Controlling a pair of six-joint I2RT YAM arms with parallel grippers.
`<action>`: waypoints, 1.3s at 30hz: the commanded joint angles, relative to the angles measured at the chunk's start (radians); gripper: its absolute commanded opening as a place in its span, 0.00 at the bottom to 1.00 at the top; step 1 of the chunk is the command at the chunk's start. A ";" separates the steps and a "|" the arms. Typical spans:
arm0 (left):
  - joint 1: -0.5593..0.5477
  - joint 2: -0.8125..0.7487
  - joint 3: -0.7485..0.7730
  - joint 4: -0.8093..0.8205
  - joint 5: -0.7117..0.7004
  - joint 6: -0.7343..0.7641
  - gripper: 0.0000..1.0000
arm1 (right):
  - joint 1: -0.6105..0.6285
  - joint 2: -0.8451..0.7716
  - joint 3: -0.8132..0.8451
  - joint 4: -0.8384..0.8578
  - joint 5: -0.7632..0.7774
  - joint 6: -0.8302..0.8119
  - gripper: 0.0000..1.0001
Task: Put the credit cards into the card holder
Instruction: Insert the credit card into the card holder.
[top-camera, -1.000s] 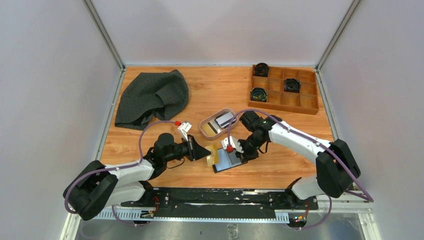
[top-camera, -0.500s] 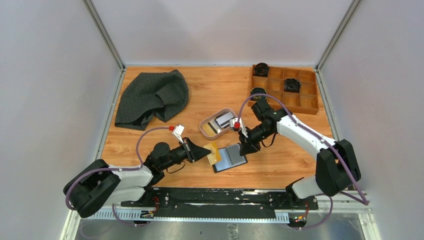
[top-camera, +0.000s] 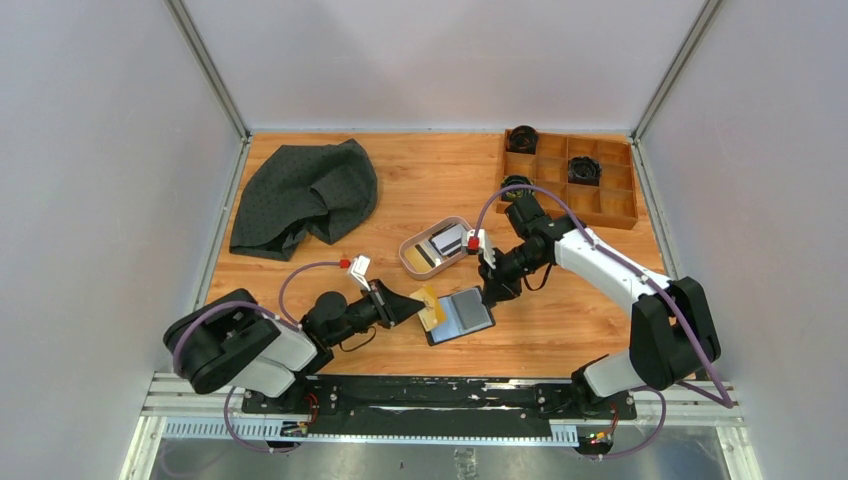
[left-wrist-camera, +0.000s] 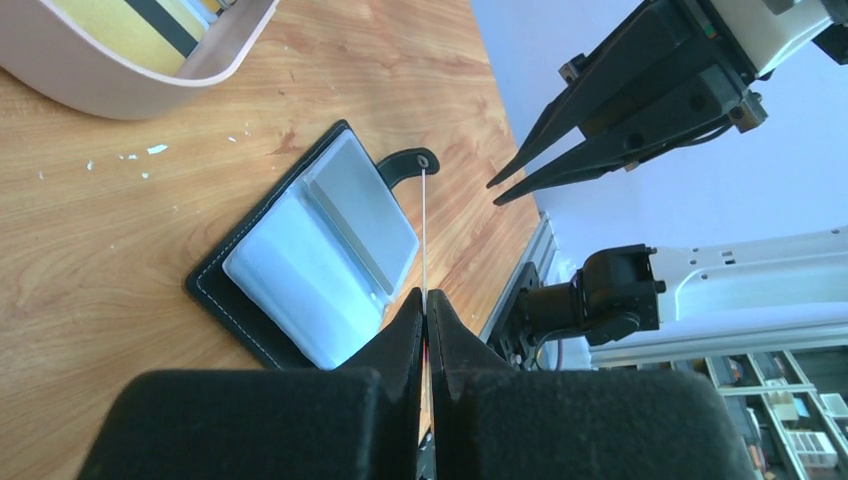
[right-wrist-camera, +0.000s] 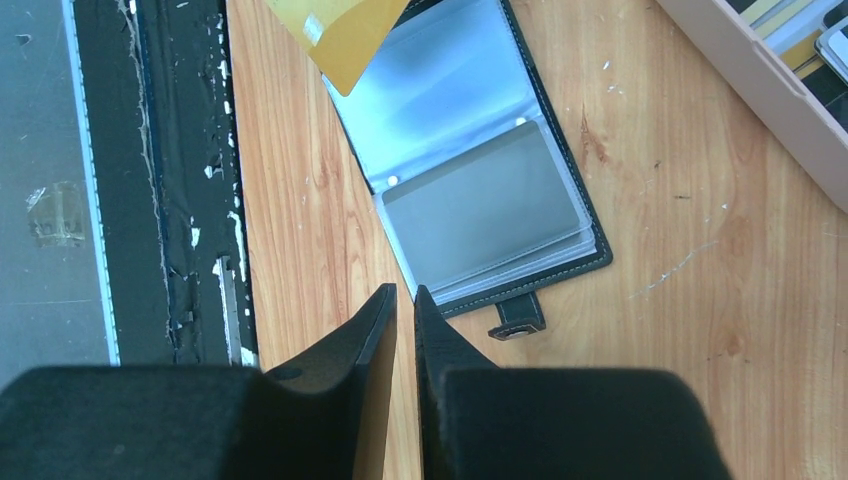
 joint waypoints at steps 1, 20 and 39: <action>-0.020 0.109 -0.039 0.184 -0.041 -0.013 0.00 | -0.015 0.011 0.006 -0.002 0.023 0.011 0.15; -0.089 0.170 -0.057 0.232 -0.166 -0.004 0.00 | -0.015 0.035 0.007 0.001 0.022 0.028 0.15; -0.169 0.245 0.035 0.151 -0.320 -0.036 0.00 | -0.017 0.115 0.004 0.068 0.110 0.141 0.15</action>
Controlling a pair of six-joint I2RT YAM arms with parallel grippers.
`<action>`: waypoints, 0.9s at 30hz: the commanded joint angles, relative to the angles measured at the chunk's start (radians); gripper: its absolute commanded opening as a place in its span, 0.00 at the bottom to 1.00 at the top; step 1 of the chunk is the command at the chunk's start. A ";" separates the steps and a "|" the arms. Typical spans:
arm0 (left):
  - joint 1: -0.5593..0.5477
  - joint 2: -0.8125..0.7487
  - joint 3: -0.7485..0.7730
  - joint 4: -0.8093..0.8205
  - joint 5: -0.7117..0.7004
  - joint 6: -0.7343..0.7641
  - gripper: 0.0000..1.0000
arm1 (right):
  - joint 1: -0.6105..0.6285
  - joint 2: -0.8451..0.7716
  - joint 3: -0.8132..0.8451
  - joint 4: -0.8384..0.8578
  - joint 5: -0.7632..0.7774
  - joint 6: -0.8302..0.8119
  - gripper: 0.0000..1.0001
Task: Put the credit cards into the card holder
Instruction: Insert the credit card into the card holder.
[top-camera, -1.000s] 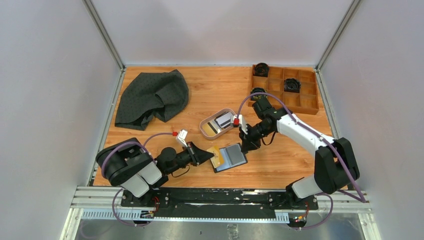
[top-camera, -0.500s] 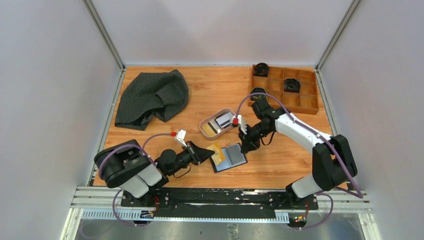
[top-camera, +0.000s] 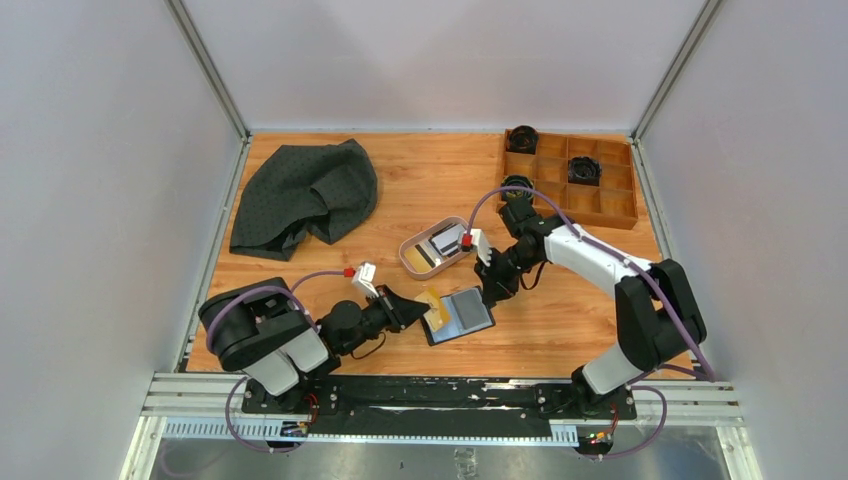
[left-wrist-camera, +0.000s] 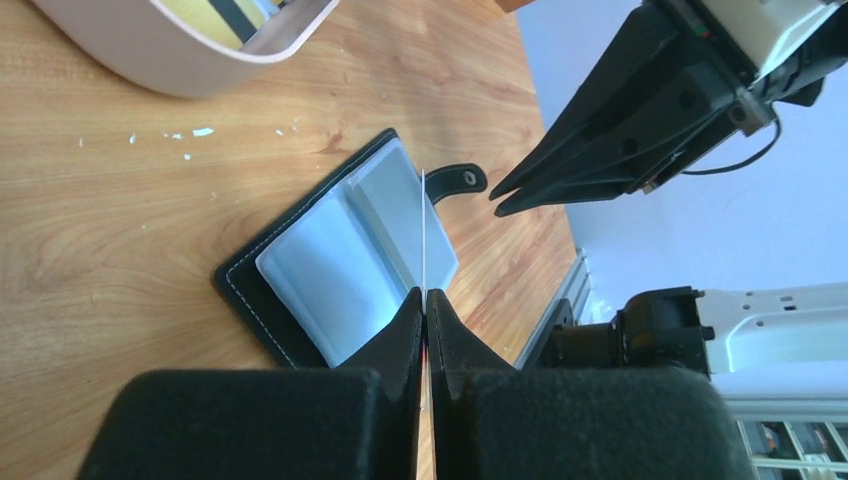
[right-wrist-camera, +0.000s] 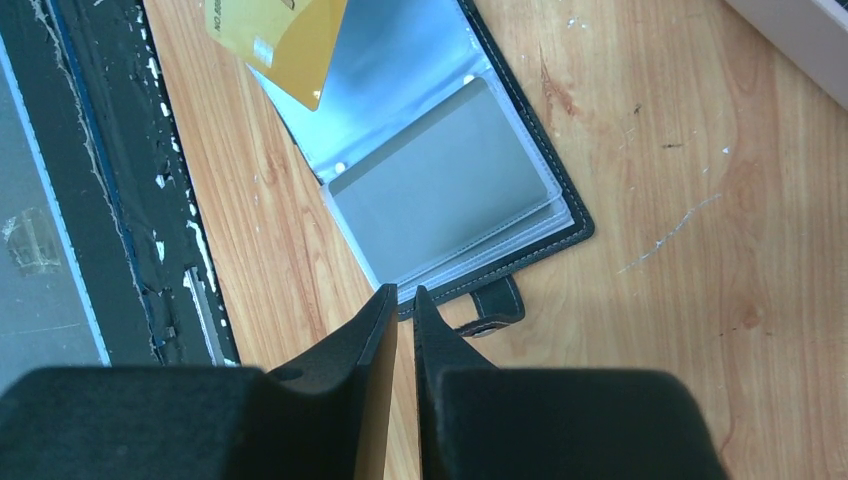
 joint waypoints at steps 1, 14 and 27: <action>-0.031 0.075 0.034 0.014 -0.066 -0.017 0.00 | -0.015 0.027 0.004 0.006 0.027 0.035 0.15; -0.053 0.156 0.058 0.089 -0.070 -0.054 0.00 | -0.015 0.048 0.002 0.013 0.037 0.049 0.14; -0.059 0.190 0.079 0.090 -0.074 -0.085 0.00 | -0.014 0.045 0.003 0.018 0.043 0.056 0.13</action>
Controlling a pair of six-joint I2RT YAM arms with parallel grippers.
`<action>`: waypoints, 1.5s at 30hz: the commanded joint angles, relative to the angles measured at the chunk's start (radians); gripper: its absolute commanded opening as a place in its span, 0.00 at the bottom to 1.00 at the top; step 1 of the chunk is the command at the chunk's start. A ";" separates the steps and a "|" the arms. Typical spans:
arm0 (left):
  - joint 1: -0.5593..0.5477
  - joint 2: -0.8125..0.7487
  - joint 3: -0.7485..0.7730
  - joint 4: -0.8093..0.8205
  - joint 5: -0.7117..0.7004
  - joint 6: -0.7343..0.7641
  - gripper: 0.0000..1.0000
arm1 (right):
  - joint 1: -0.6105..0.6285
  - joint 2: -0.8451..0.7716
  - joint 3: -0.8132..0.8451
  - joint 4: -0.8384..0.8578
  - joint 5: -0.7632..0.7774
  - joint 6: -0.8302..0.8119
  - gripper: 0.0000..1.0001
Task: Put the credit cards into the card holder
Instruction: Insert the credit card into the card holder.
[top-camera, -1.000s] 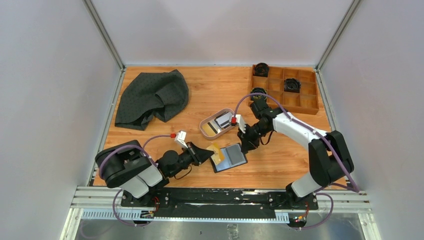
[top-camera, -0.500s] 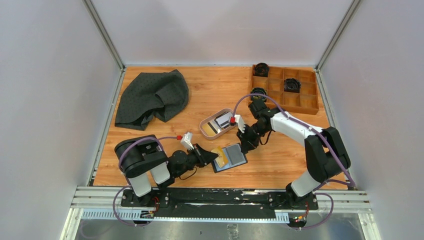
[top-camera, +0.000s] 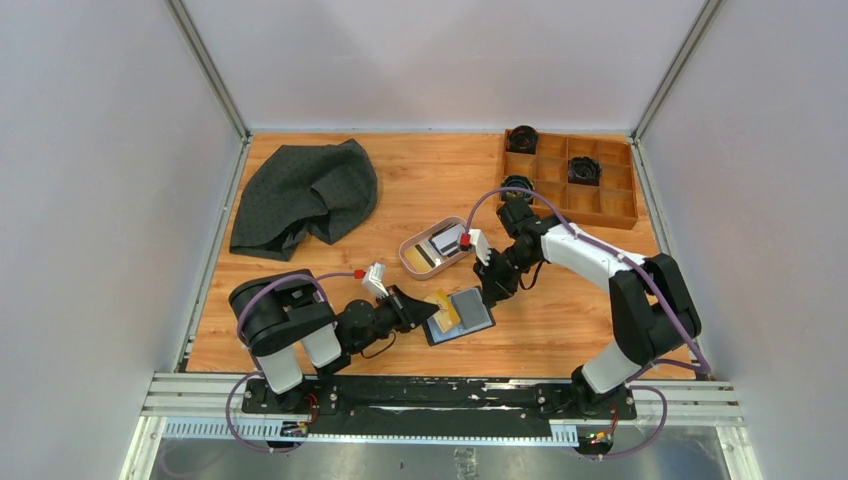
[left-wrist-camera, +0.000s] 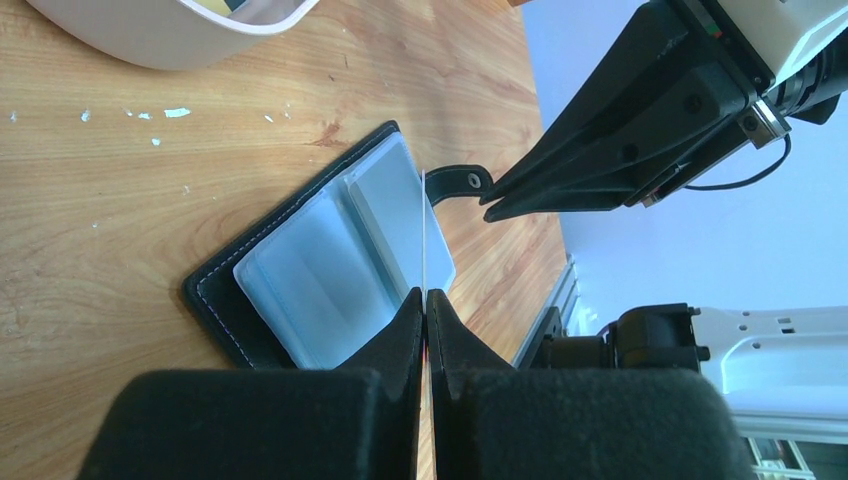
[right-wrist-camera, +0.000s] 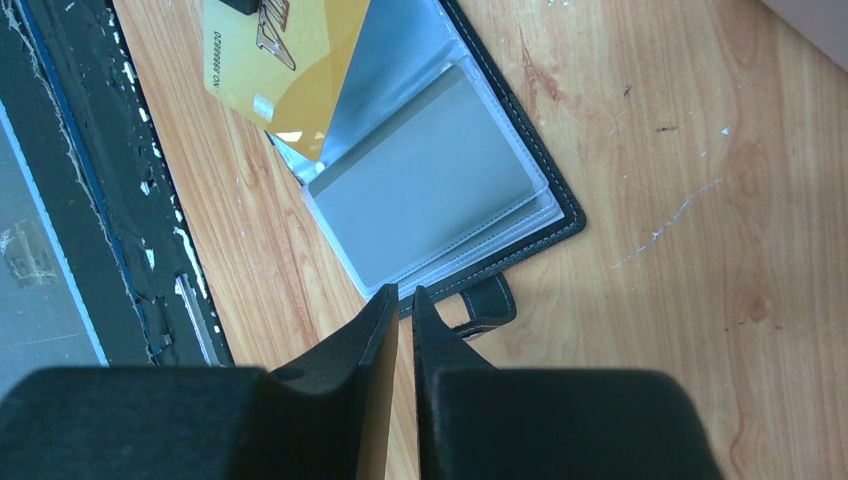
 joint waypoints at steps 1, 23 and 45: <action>-0.015 0.012 0.002 0.029 -0.041 -0.001 0.00 | -0.015 0.008 0.002 -0.006 0.009 0.011 0.13; -0.038 0.048 0.008 0.030 -0.071 -0.043 0.00 | -0.015 0.007 0.001 -0.006 0.009 0.015 0.13; -0.047 0.068 0.018 0.032 -0.077 -0.056 0.00 | -0.013 0.016 0.000 -0.006 0.011 0.015 0.13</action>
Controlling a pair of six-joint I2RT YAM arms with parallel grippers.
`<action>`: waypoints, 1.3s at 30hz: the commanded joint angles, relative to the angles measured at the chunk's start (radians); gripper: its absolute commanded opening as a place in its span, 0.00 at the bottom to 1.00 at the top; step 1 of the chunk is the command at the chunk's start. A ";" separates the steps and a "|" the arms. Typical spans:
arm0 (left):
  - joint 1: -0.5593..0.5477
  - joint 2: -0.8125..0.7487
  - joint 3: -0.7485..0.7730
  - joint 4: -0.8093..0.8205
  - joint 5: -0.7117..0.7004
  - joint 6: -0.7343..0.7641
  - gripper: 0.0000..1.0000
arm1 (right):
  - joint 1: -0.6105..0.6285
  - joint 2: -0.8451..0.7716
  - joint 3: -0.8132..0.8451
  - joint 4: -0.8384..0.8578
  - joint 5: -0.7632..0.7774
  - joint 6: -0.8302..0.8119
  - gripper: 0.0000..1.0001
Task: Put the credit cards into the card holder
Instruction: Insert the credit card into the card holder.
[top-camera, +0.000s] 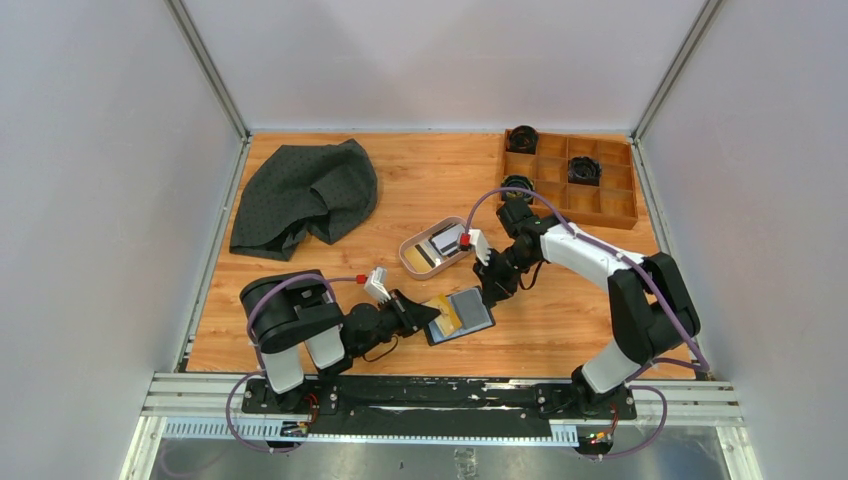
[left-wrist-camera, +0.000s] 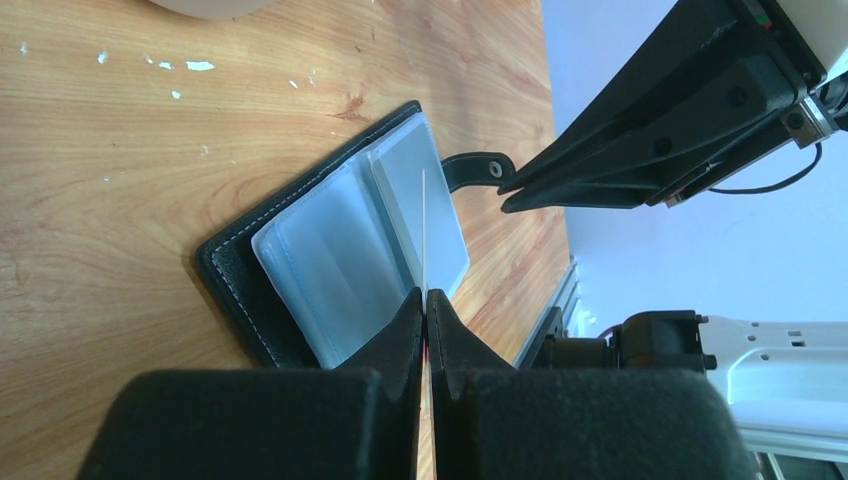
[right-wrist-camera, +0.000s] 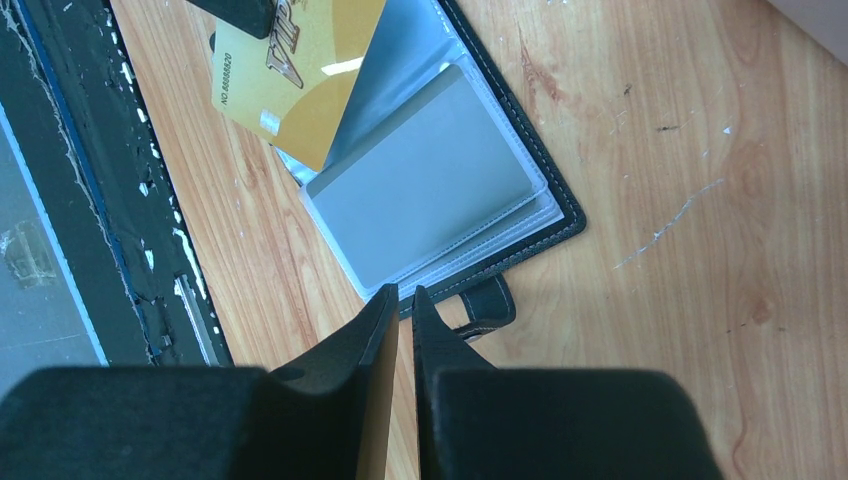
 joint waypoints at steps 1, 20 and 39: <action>-0.012 0.021 0.015 0.031 -0.033 0.003 0.00 | -0.015 0.010 0.001 -0.009 0.012 0.011 0.13; -0.011 0.062 0.030 0.035 -0.047 -0.033 0.00 | -0.015 0.011 -0.001 -0.008 0.015 0.011 0.14; -0.011 0.113 0.007 0.032 -0.069 -0.068 0.00 | -0.015 0.017 0.001 -0.009 0.026 0.014 0.13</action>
